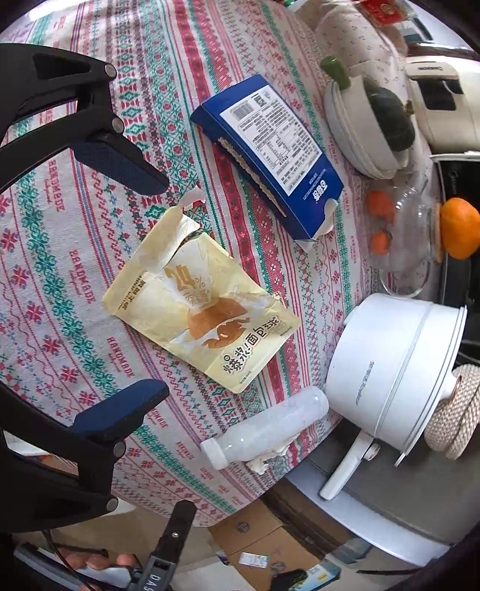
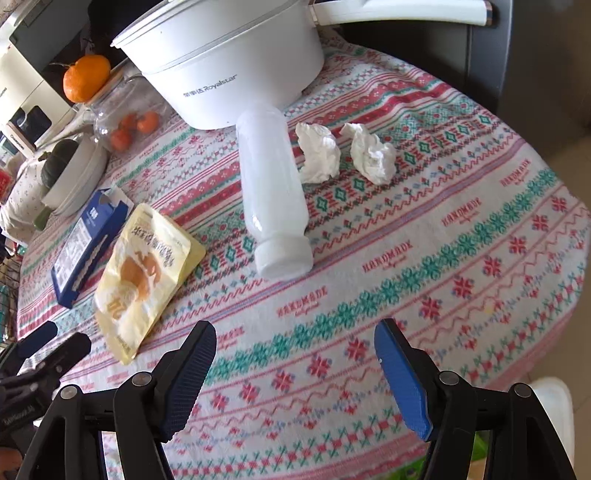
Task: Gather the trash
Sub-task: 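Grasp the yellow bread wrapper with the left gripper while the right moves toward the white bottle, then grasp the white plastic bottle with the right gripper while the left lifts the wrapper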
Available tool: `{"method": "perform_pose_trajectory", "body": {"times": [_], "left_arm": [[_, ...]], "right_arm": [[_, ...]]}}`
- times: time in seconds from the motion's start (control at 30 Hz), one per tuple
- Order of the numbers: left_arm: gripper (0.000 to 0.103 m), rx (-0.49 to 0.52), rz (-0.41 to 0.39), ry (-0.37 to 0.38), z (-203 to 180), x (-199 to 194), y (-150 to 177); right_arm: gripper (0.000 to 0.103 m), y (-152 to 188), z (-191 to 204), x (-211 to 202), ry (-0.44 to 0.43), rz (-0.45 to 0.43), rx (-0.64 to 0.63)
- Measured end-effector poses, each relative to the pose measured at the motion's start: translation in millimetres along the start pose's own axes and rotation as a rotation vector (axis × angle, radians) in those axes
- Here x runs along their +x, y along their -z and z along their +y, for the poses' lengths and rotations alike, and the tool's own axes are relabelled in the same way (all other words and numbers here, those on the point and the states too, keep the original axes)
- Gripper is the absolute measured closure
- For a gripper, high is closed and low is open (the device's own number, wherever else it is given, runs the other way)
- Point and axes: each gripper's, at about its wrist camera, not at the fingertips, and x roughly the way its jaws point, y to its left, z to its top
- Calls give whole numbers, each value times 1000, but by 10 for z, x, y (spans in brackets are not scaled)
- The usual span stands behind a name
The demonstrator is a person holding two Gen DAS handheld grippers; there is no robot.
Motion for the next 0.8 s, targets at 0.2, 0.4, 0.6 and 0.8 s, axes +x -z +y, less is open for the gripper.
{"method": "perform_pose_trajectory", "body": {"times": [0.2, 0.4, 0.6, 0.8], "left_arm": [[30, -137, 15, 16, 209, 349, -97], [36, -181, -12, 30, 308, 445, -90], [92, -167, 22, 60, 317, 463, -33], [103, -136, 50, 75, 256, 465, 29]], "right_arm": [[27, -115, -142, 235, 29, -39, 9], [27, -210, -221, 357, -28, -67, 49], [27, -253, 26, 491, -27, -81, -43], [27, -259, 39, 680, 0, -79, -48]]}}
